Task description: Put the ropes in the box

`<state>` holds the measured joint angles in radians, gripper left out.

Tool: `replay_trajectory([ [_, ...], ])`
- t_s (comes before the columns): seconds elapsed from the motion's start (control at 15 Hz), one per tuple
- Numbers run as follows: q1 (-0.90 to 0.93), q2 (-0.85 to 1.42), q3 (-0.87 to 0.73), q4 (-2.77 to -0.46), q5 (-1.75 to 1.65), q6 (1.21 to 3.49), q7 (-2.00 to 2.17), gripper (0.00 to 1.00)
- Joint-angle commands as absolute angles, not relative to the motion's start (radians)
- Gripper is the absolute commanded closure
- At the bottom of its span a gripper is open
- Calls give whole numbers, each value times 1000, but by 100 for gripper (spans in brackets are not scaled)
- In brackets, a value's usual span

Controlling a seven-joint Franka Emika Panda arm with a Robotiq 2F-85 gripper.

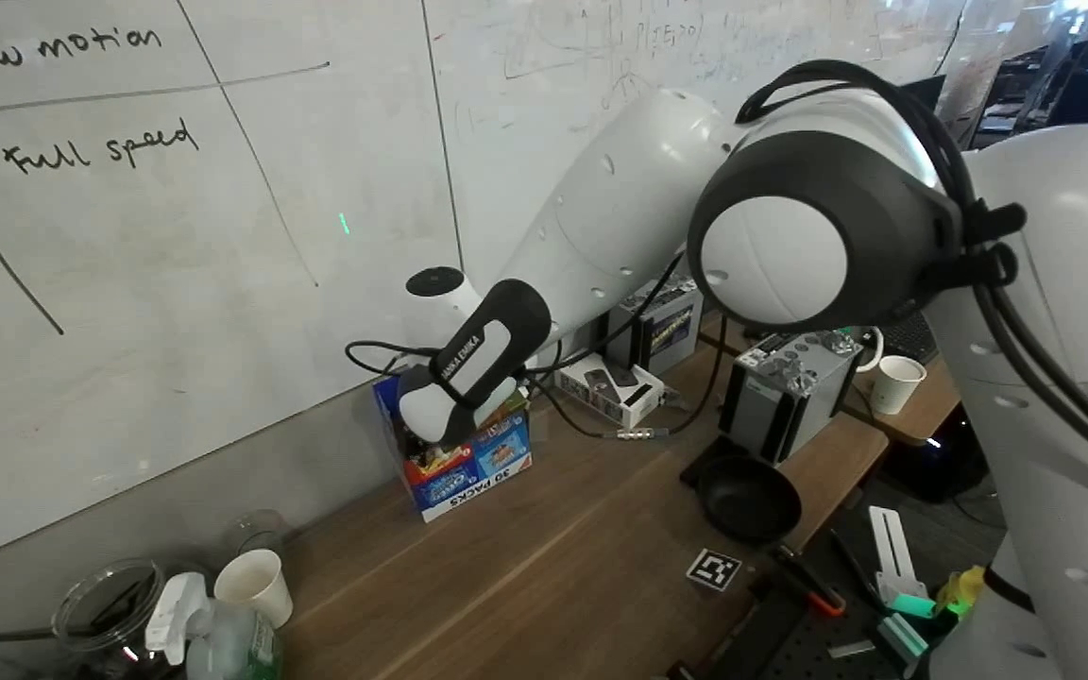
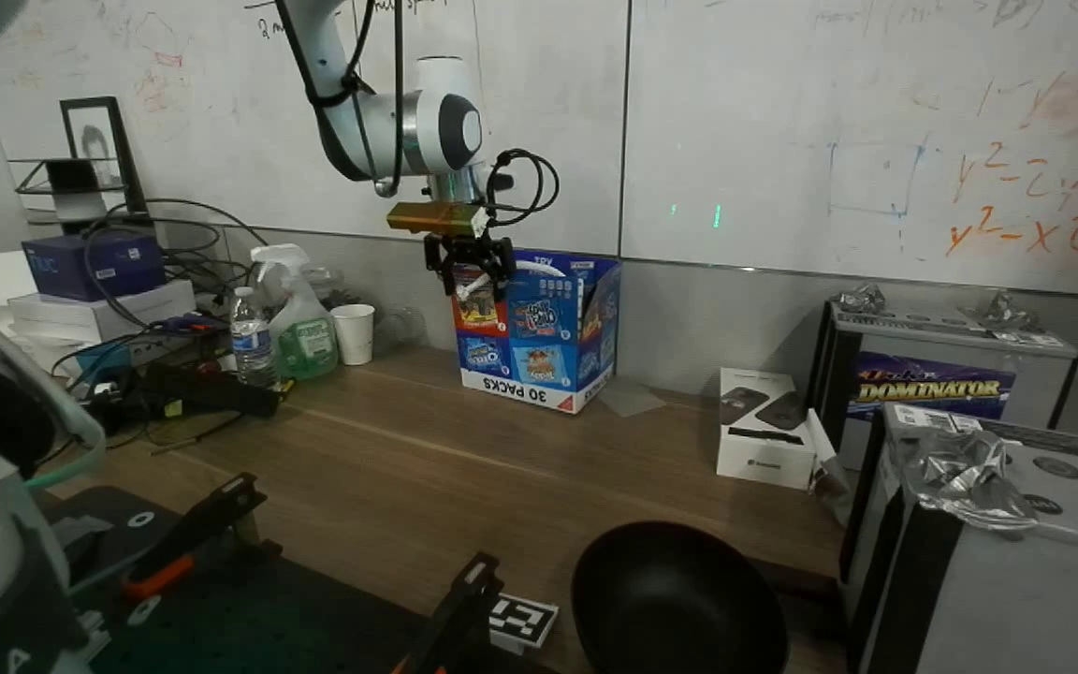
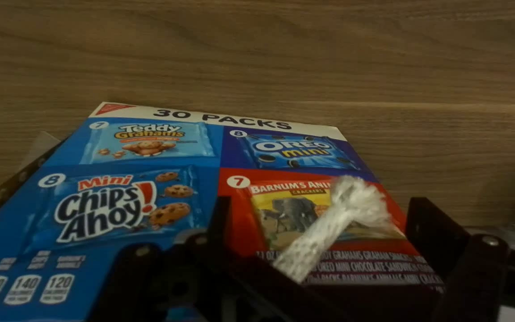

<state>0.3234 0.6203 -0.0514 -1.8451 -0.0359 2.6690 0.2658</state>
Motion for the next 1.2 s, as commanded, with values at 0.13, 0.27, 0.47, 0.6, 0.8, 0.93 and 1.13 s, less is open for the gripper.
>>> replay_trajectory([
  [0.13,241,619,44,-1812,20,2745,236,0],
  [0.27,220,622,72,-1810,43,2785,222,0],
  [0.47,196,626,105,-1803,73,2811,201,0],
  [0.6,182,628,122,-1796,89,2820,188,0],
  [0.8,164,629,145,-1787,108,2827,166,0],
  [0.93,160,625,151,-1786,114,2831,161,0],
  [1.13,158,615,157,-1793,117,2849,155,0],
])
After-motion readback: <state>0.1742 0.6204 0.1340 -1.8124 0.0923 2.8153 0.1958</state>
